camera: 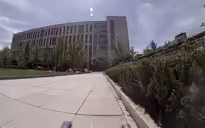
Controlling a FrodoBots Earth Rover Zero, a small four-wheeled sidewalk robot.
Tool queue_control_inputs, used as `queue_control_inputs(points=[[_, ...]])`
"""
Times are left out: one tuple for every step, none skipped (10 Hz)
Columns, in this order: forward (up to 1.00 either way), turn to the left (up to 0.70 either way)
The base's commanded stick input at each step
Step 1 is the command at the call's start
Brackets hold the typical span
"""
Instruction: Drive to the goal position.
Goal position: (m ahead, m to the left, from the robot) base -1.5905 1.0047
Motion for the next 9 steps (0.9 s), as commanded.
queue_control_inputs(points=[[0.04, 0.00], [0.02, 0.00], [0.00, 0.00], [0.04, 0.00], [0.03, 0.00], [0.00, 0.00], [0.00, 0.00], [0.03, 0.00], [0.04, 0.00]])
